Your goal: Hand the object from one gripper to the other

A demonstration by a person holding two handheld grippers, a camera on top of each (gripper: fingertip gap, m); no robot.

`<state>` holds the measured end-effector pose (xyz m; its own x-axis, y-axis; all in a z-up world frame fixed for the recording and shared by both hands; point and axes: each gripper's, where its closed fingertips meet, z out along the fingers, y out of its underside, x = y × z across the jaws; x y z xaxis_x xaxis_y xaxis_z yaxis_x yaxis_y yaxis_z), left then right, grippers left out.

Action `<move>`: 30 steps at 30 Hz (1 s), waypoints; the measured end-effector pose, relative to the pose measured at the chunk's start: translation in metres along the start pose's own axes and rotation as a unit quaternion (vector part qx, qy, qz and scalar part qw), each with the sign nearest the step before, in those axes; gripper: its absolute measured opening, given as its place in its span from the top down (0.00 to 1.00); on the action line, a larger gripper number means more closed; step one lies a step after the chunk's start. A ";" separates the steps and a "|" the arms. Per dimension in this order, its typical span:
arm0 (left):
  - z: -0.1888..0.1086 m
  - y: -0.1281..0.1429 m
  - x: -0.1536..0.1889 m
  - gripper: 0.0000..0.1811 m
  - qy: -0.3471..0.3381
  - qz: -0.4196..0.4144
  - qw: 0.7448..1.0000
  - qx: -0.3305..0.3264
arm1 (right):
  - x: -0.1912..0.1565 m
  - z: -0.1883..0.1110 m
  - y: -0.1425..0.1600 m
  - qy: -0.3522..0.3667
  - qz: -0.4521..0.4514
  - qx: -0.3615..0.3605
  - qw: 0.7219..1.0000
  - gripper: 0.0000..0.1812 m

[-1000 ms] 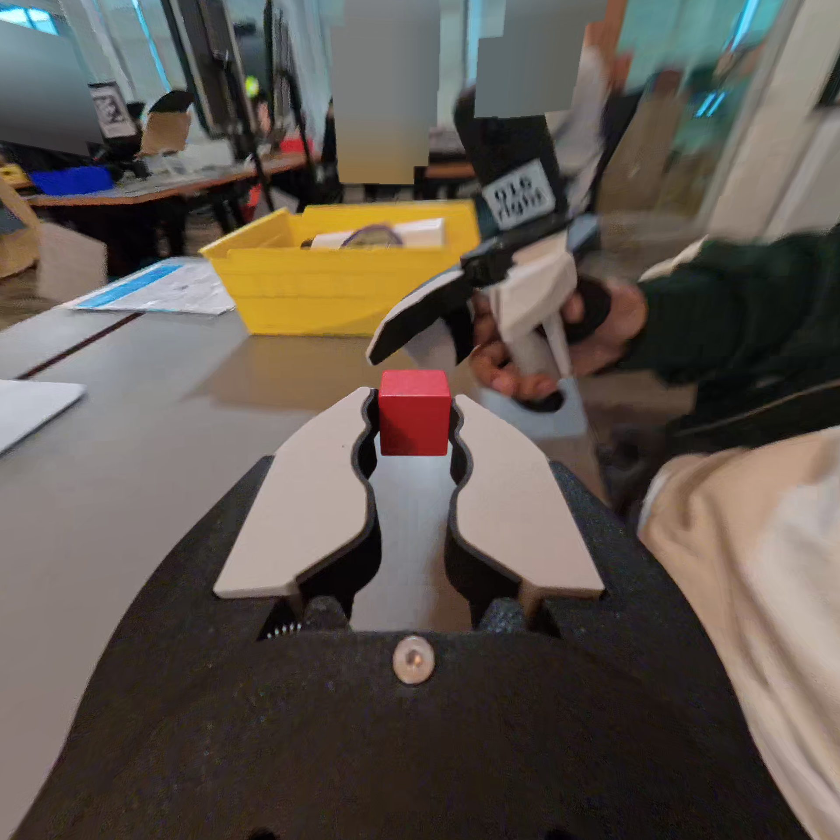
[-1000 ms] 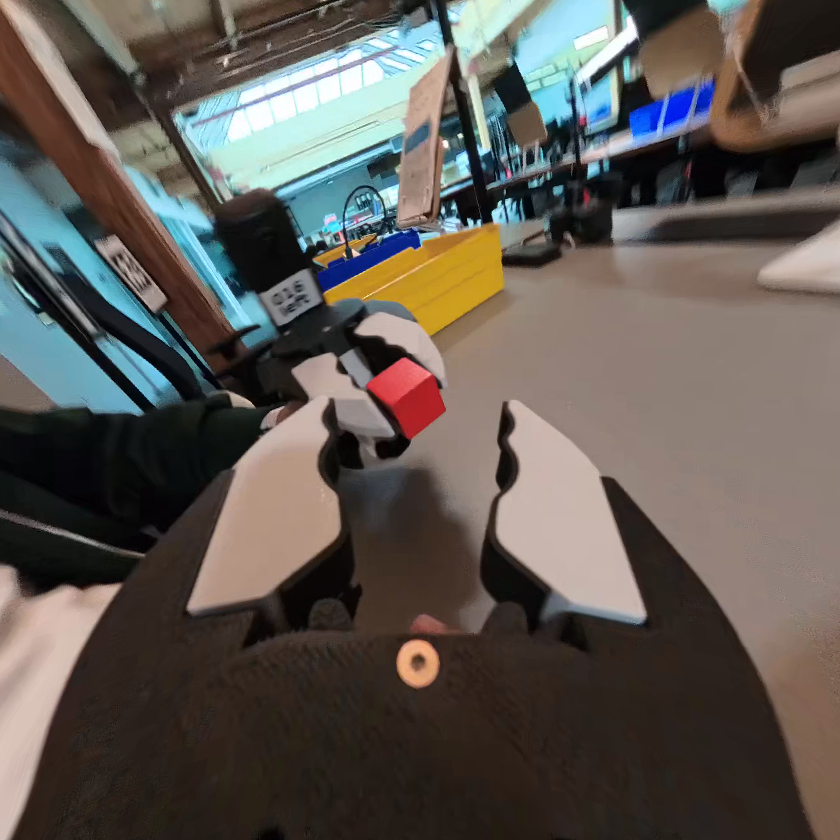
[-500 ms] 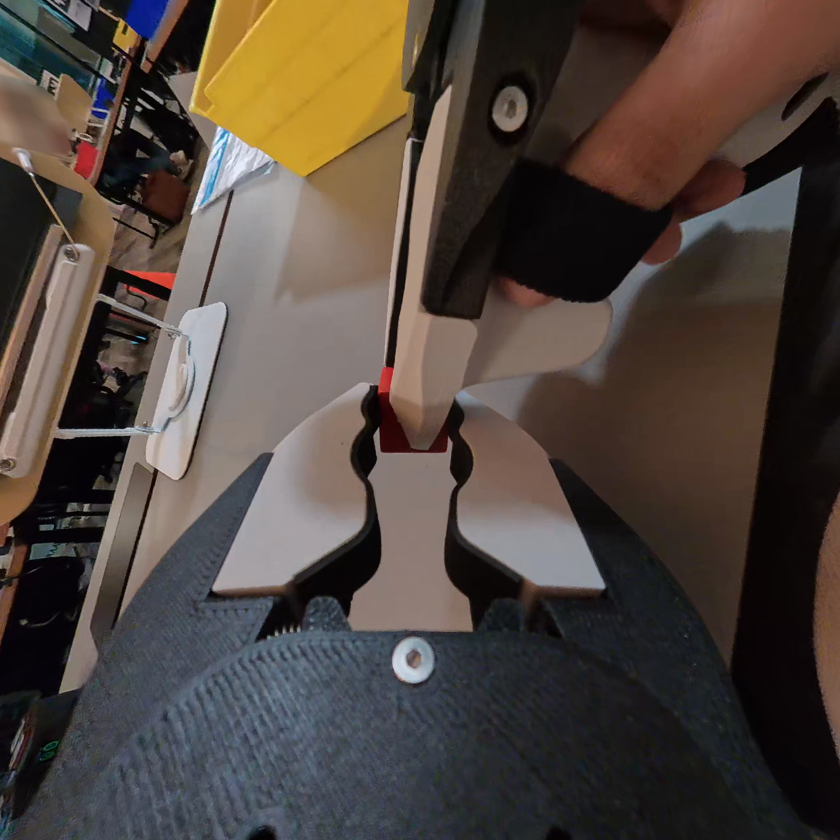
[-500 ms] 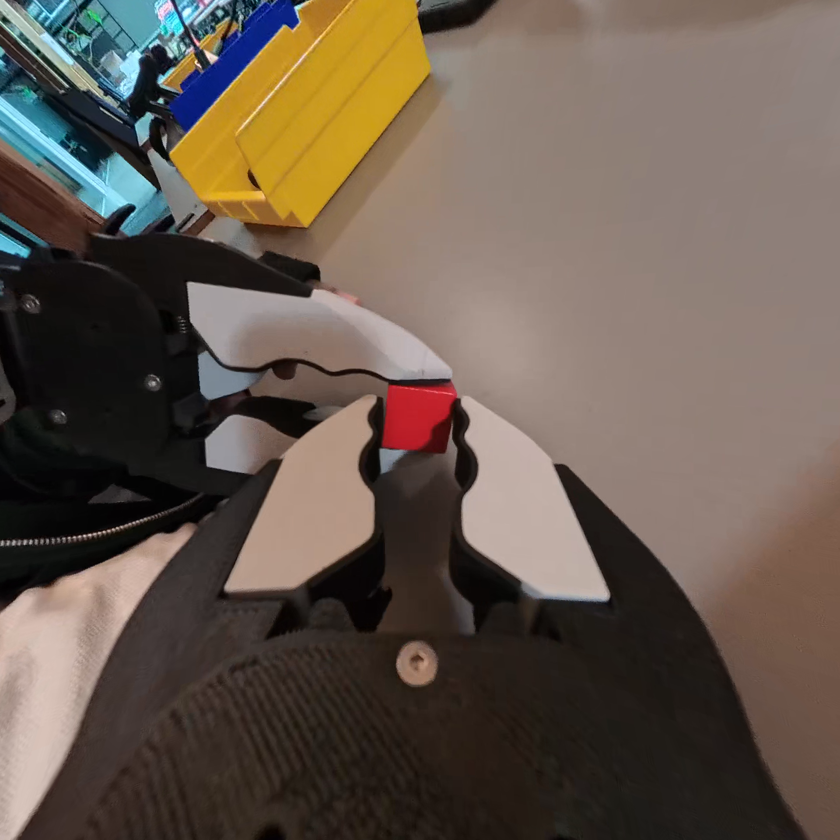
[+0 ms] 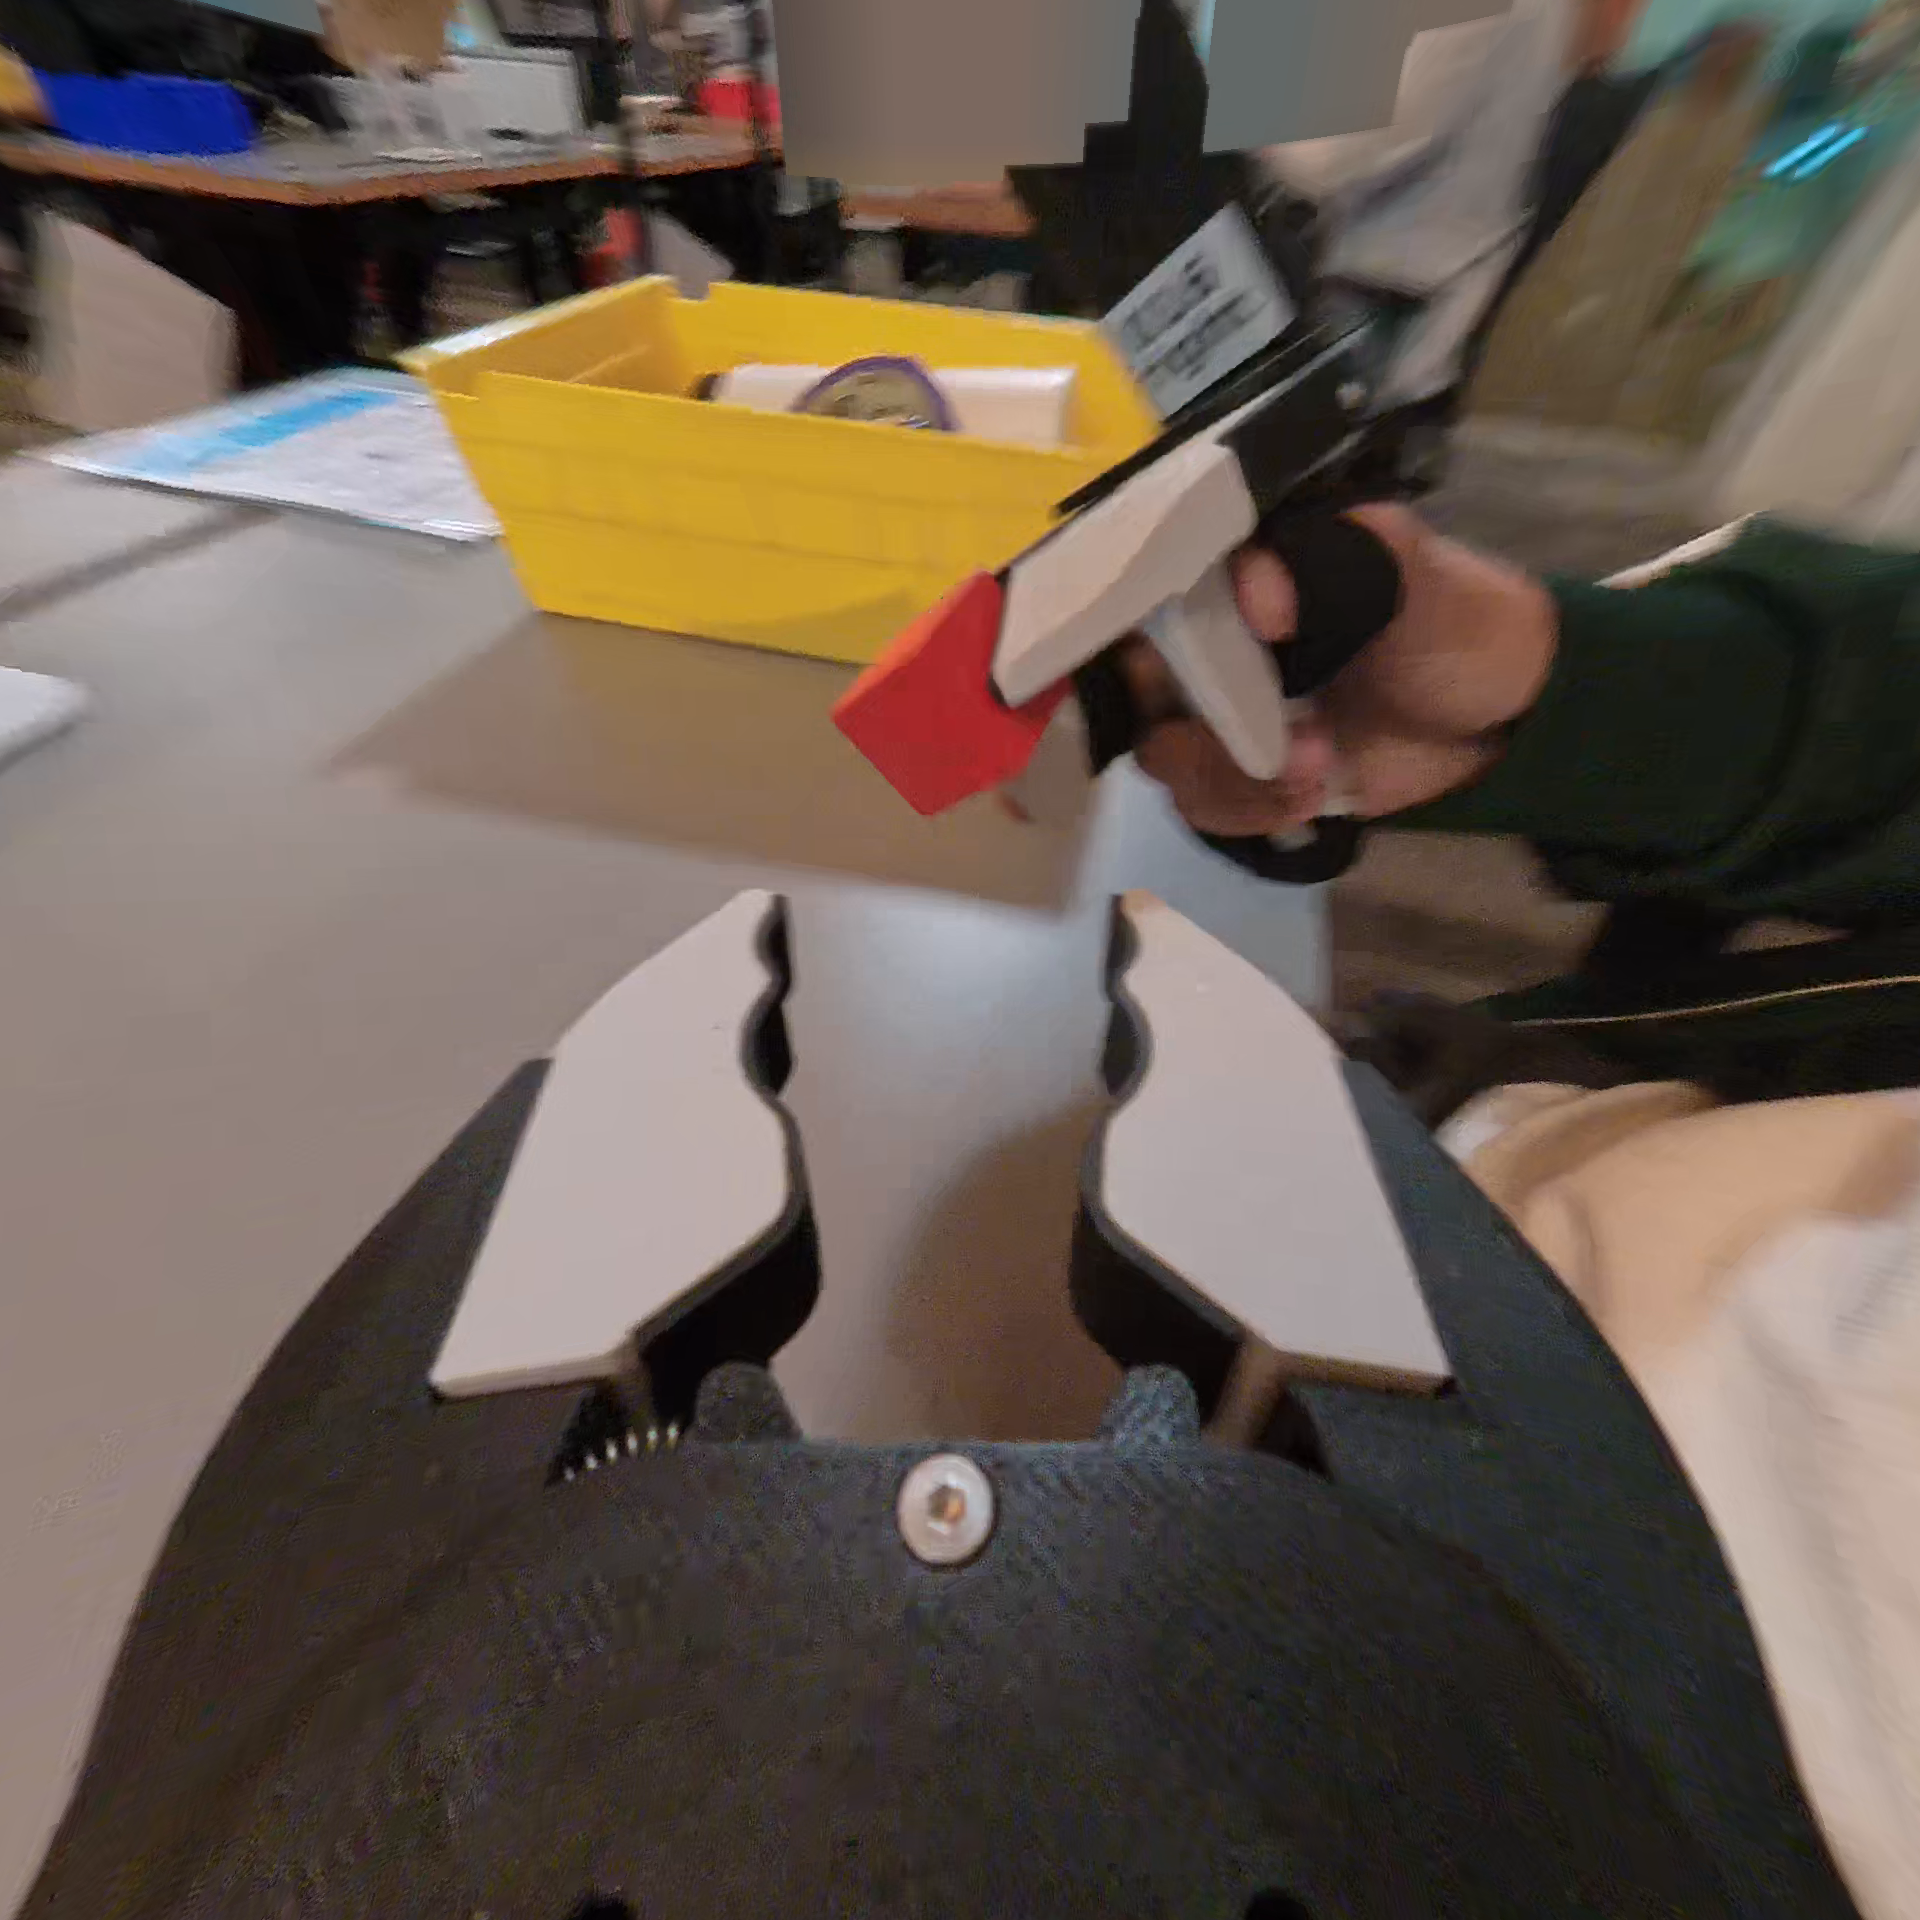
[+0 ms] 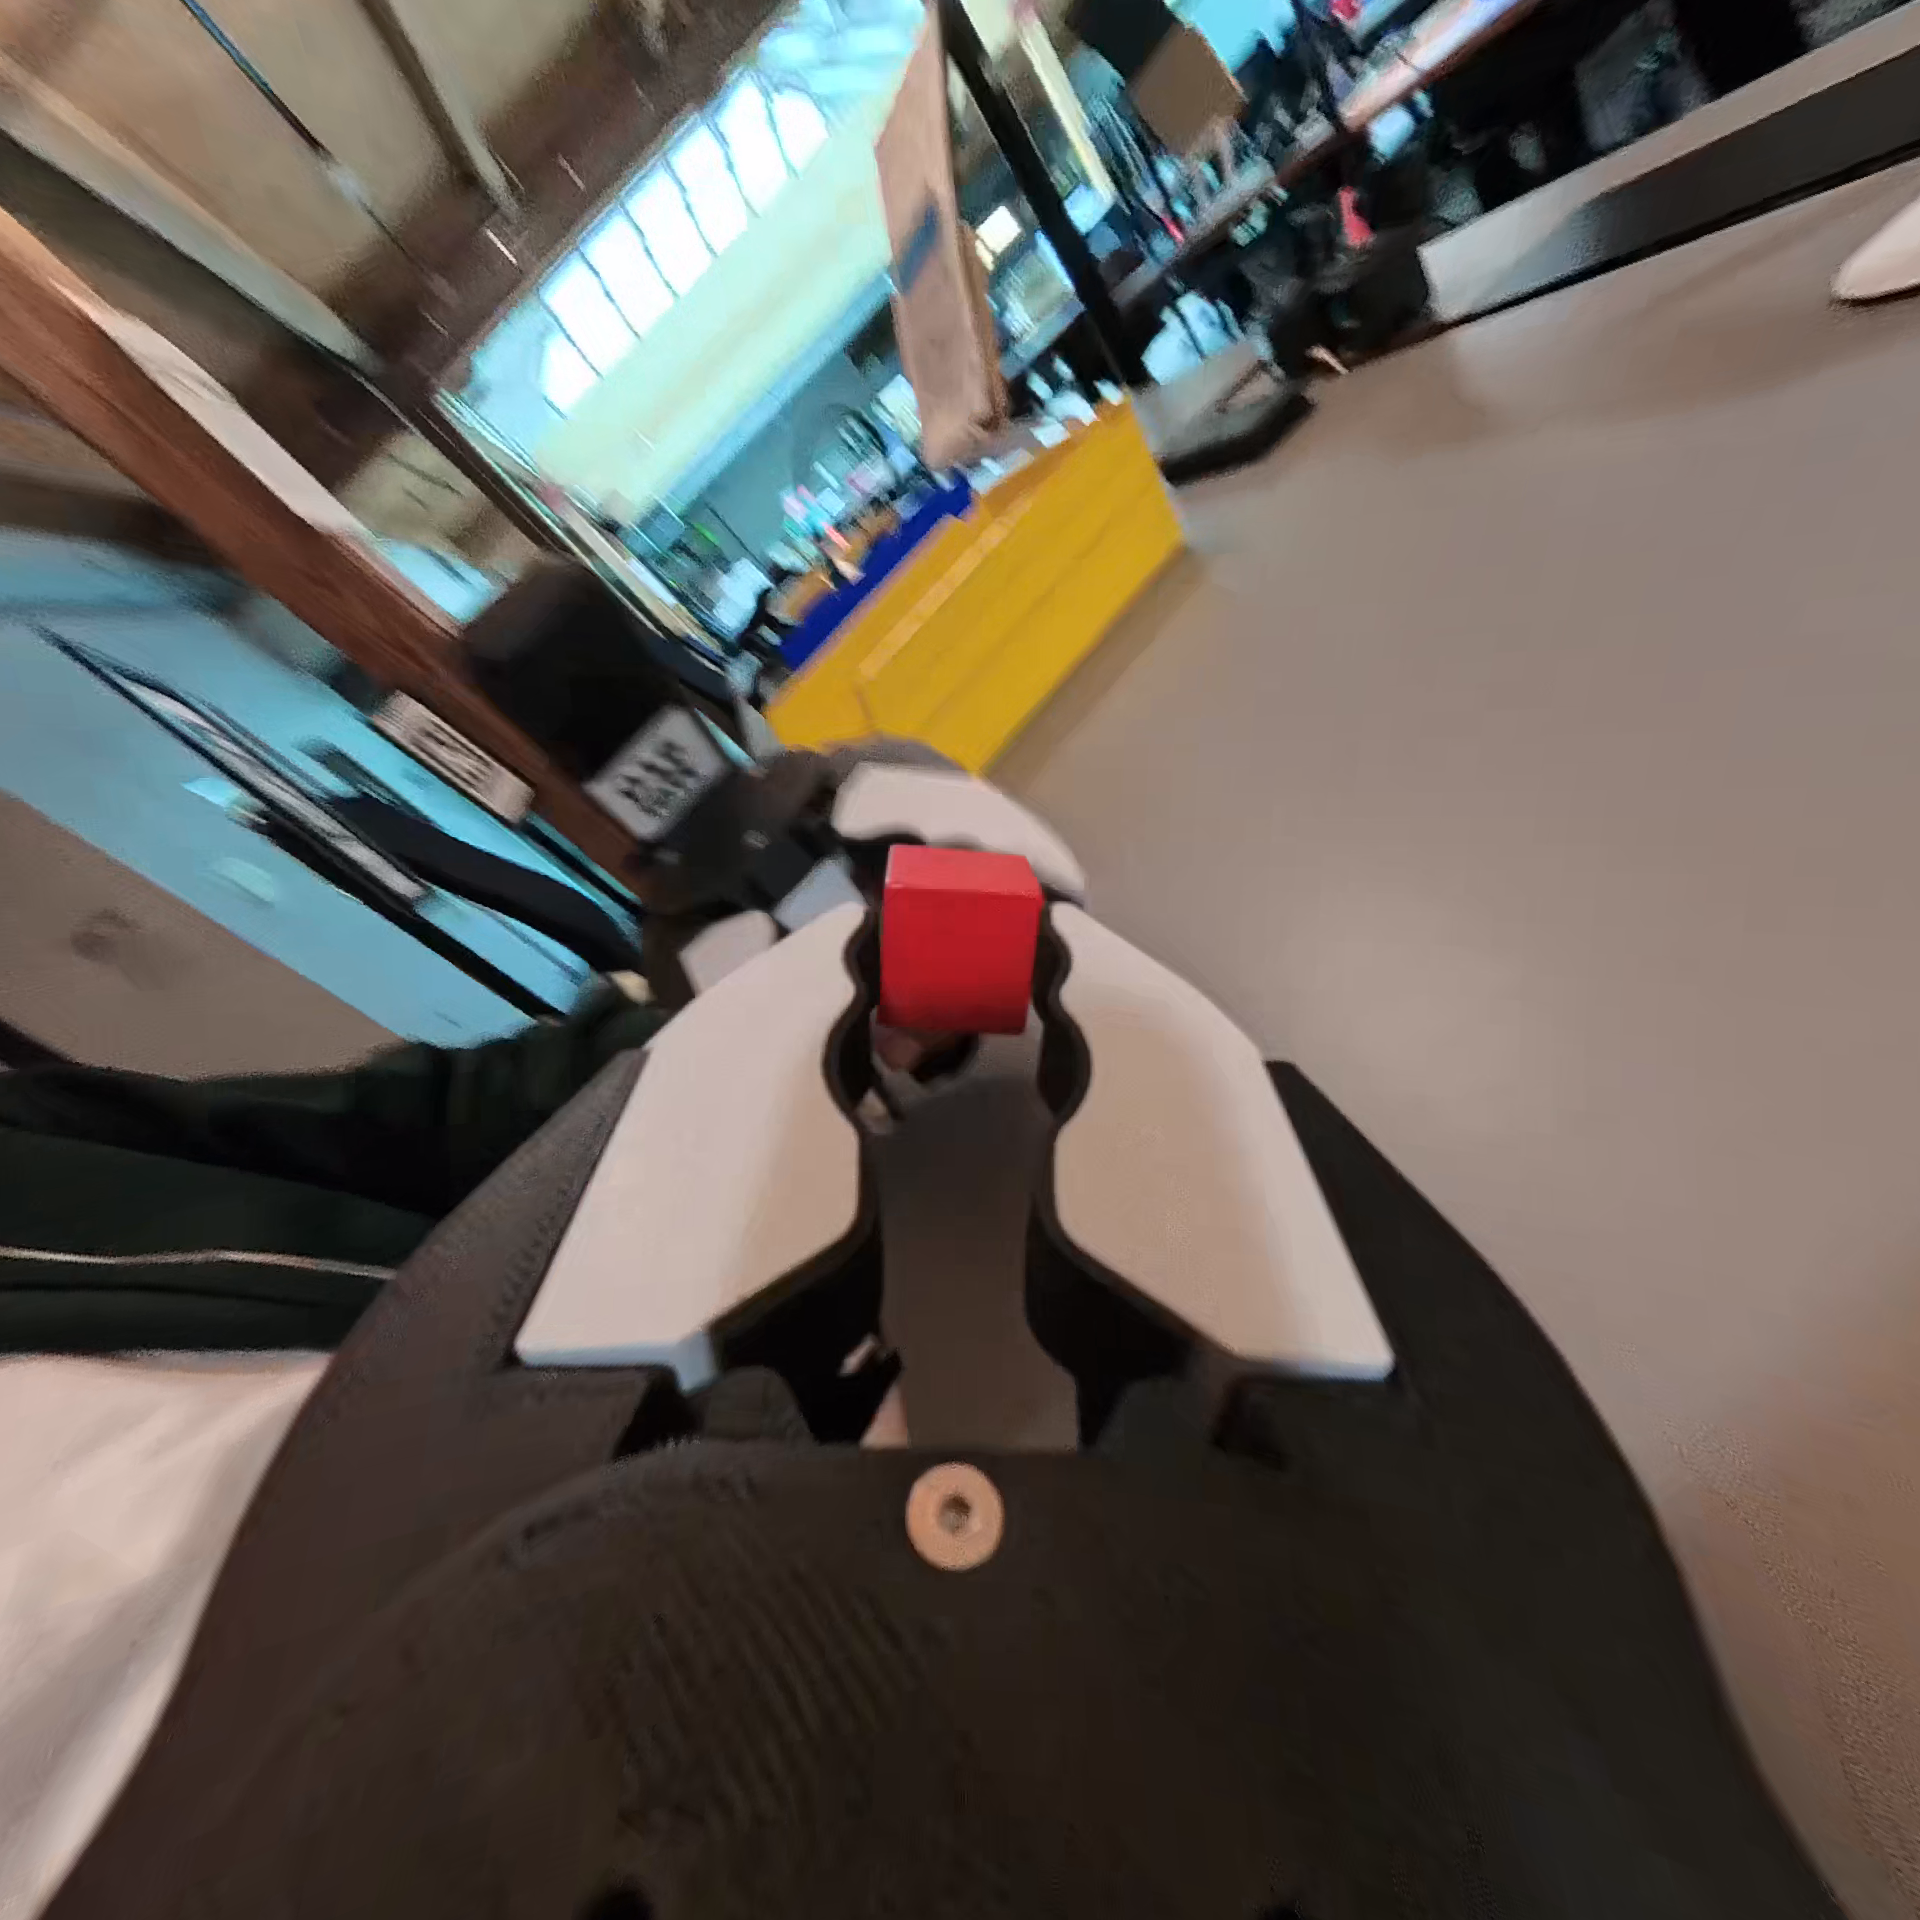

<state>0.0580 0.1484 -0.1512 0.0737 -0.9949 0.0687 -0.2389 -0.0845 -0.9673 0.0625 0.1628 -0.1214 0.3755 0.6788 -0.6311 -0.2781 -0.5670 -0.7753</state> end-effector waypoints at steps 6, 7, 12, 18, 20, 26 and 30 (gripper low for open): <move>-0.021 -0.037 0.017 0.75 0.267 -0.335 0.891 0.150 | -0.024 -0.010 -0.021 -0.072 -0.065 0.067 0.993 0.85; -0.027 -0.042 0.013 0.75 0.293 -0.379 0.860 0.175 | -0.027 -0.009 -0.020 -0.066 -0.108 0.063 0.990 0.85; -0.033 -0.043 0.009 0.73 0.403 -0.535 0.720 0.182 | -0.037 0.003 -0.007 -0.013 -0.327 0.047 0.944 0.85; -0.024 -0.035 0.028 0.74 0.427 -0.539 0.715 0.129 | -0.027 0.015 0.015 0.048 -0.492 -0.025 0.869 0.84; -0.021 -0.030 0.031 0.76 0.412 -0.519 0.741 0.110 | -0.024 0.018 0.022 0.057 -0.519 -0.047 0.851 0.84; -0.020 -0.028 0.034 0.82 0.401 -0.496 0.764 0.096 | -0.028 0.019 0.022 0.054 -0.539 -0.040 0.840 0.84; -0.023 -0.033 0.030 0.83 0.390 -0.479 0.778 0.112 | -0.023 0.019 0.018 0.073 -0.526 -0.032 0.847 0.74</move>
<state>0.0461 0.1198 -0.1121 -0.5177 -0.2193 0.8270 -0.2541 -0.8836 -0.3934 0.0317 0.1461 -0.1217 0.4913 0.7623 0.4212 0.3249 0.2883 -0.9007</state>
